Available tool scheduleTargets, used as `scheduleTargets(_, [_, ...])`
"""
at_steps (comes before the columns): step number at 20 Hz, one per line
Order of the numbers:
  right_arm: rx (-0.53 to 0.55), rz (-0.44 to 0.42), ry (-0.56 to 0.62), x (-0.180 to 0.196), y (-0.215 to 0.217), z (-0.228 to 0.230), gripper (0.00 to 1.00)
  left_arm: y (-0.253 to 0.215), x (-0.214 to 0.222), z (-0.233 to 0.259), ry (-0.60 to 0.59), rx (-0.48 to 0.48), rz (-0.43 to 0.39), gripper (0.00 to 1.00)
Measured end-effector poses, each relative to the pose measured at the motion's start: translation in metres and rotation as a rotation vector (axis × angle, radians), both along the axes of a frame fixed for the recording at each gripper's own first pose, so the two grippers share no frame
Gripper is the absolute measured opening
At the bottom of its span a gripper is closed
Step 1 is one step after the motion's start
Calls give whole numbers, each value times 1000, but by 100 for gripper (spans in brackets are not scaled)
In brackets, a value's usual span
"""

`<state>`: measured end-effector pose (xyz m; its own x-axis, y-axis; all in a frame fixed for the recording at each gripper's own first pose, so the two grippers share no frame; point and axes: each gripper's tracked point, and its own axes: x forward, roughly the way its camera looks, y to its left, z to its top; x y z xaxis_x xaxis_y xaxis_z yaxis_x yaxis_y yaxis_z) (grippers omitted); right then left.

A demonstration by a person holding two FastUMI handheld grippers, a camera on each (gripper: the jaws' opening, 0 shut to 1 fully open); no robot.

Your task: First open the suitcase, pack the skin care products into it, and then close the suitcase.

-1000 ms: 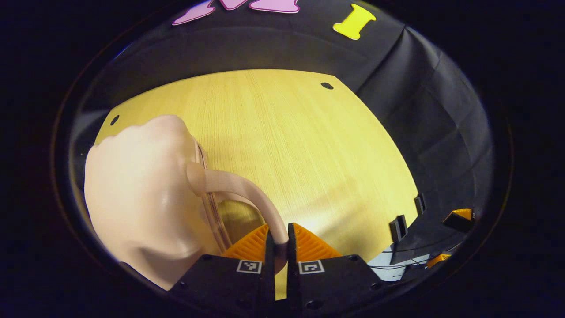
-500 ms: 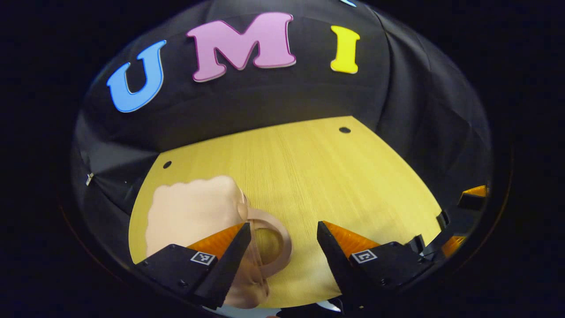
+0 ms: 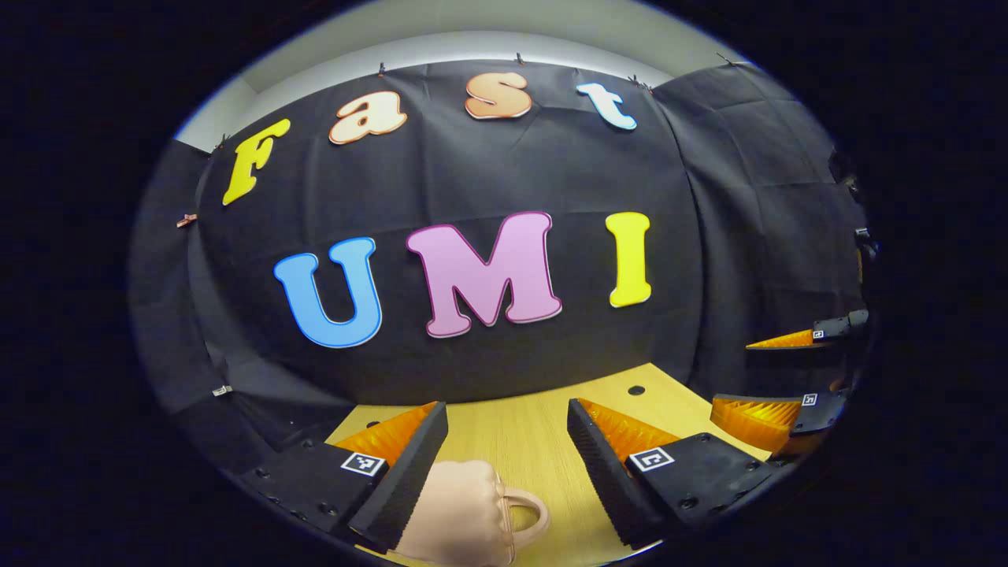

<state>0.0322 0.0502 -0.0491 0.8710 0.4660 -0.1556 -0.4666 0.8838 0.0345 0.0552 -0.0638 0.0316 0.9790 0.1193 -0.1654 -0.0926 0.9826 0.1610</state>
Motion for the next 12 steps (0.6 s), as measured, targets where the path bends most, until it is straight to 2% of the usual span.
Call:
scheduleTargets(3, [18, -38, -45, -1, -4, 22, 96, 15, -1, 14, -36, -86, 32, 97])
scheduleTargets(6, [24, -39, -52, -3, 2, 24, 96, 23, -1, 14, -53, -79, 73, 97])
scheduleTargets(12, [23, -56, -55, -3, 22, 30, 96, 31, -1, 20, -65, -42, 69, 97])
